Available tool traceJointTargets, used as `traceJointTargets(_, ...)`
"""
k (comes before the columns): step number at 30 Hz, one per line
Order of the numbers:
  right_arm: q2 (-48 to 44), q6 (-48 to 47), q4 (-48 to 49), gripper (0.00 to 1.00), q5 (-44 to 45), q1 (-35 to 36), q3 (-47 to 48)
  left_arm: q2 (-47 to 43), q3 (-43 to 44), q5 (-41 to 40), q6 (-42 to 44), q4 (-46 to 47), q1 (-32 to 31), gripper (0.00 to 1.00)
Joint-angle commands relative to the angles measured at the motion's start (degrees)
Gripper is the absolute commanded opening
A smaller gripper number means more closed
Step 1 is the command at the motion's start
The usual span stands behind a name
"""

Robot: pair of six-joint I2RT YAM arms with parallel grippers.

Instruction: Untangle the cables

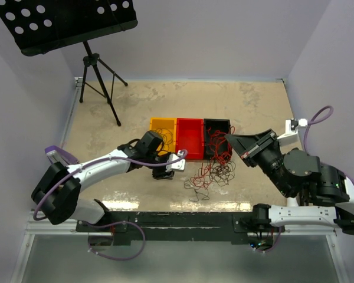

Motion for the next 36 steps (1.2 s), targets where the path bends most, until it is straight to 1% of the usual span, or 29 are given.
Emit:
traceJointTargets(1,0.6,6.7,-6.3,0.0,3.9,0.2,-1.5,-2.5,5.5,3.1,2.7,-4.6,-1.0,0.48)
traceJointTargets(3,1.1,8.4,-7.8,0.0,4.7,0.2,-2.2,-2.5,7.4,0.4,4.2,-7.6,-2.2,0.48)
traceJointTargets(6,2.6,11.5,-11.3,0.0,6.9,0.2,-2.1,-2.5,11.1,-4.4,8.6,-15.1,-2.7,0.49)
traceJointTargets(9,4.1,14.8,-15.3,0.0,9.1,0.1,-1.1,-4.1,14.1,-9.1,16.2,-23.7,-4.1,0.51)
traceJointTargets(11,4.0,16.3,-16.4,0.0,10.0,0.1,-1.4,-4.4,14.5,-11.7,20.2,-26.1,-5.4,0.5)
traceJointTargets(12,3.6,16.5,-16.5,0.0,10.2,0.2,-1.5,-4.1,14.3,-11.9,20.9,-26.6,-6.1,0.51)
traceJointTargets(15,2.4,16.7,-17.1,0.0,11.6,0.2,-1.4,-2.7,12.4,-11.2,20.4,-23.6,-9.4,0.52)
traceJointTargets(18,2.1,18.4,-21.2,0.0,12.7,0.3,0.8,-0.7,10.1,-11.8,20.4,-18.1,-13.8,0.53)
traceJointTargets(21,1.1,17.8,-21.9,0.0,12.9,0.1,1.4,2.9,11.5,-12.7,20.0,-14.6,-16.1,0.53)
traceJointTargets(24,0.4,17.0,-22.0,0.0,13.2,0.1,1.2,5.9,14.4,-12.8,20.5,-14.1,-18.2,0.53)
traceJointTargets(28,1.2,14.8,-21.9,0.0,14.8,0.1,1.6,6.9,15.1,-14.2,24.6,-12.3,-22.9,0.54)
traceJointTargets(31,3.0,11.6,-21.9,0.0,17.0,0.0,2.2,9.2,17.6,-14.0,25.8,-13.5,-26.0,0.54)
traceJointTargets(36,4.8,8.9,-21.9,0.0,18.8,-0.4,2.1,13.9,20.7,-13.7,27.4,-12.2,-28.1,0.55)
